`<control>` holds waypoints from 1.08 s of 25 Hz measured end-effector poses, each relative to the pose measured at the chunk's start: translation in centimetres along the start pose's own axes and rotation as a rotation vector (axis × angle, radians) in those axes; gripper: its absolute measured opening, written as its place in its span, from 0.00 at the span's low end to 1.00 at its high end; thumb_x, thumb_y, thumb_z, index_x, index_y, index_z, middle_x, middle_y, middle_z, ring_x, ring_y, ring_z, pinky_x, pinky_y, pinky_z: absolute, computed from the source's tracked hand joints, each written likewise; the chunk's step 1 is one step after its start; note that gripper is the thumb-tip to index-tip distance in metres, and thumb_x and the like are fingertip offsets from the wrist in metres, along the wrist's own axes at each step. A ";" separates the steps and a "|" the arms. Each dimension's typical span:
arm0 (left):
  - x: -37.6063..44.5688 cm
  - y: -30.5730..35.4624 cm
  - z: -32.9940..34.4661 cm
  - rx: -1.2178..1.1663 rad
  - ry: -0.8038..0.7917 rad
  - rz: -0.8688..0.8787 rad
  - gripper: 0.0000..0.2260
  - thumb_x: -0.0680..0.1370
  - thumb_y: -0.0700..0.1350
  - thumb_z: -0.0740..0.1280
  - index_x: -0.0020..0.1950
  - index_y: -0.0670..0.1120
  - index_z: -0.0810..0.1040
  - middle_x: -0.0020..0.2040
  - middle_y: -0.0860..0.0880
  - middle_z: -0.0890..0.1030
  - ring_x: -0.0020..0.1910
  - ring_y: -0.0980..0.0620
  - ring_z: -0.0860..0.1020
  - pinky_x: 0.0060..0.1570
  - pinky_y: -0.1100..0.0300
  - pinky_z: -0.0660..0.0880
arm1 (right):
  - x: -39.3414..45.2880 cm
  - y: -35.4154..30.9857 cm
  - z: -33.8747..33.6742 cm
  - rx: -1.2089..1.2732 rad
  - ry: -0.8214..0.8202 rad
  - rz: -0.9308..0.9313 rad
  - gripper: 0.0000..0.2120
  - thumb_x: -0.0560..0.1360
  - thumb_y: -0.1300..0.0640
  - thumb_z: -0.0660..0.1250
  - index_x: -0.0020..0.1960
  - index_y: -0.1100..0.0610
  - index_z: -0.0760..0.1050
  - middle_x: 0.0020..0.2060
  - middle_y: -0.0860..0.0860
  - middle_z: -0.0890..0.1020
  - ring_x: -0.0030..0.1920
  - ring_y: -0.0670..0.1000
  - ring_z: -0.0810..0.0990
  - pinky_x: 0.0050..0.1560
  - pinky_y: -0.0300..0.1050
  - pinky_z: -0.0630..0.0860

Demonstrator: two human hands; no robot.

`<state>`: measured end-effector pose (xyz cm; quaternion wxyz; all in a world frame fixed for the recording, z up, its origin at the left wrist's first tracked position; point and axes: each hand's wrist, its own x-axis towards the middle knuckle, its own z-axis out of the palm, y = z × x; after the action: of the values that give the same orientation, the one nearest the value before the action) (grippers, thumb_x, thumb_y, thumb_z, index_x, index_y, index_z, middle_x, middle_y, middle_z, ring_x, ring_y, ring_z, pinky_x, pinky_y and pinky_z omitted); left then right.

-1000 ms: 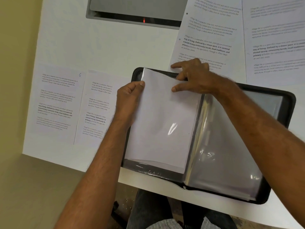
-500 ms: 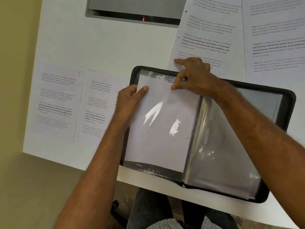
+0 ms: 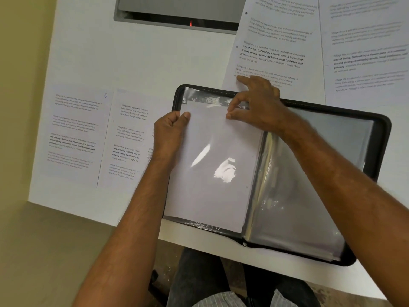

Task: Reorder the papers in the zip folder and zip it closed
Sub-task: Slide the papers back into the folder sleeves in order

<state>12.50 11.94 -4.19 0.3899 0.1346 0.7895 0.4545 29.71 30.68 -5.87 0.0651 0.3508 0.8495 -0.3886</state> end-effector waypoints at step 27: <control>-7.4 -8.7 9.1 1.290 -0.436 1.080 0.29 0.86 0.61 0.50 0.84 0.51 0.53 0.84 0.49 0.50 0.83 0.45 0.47 0.78 0.36 0.50 | -25.2 0.9 15.3 0.238 0.715 1.141 0.59 0.73 0.22 0.60 0.83 0.59 0.36 0.83 0.55 0.36 0.82 0.55 0.33 0.82 0.60 0.44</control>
<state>25.38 8.52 -10.30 0.1110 0.7696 0.6288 0.0051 46.57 6.54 -7.28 -0.0635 0.8553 0.4524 -0.2444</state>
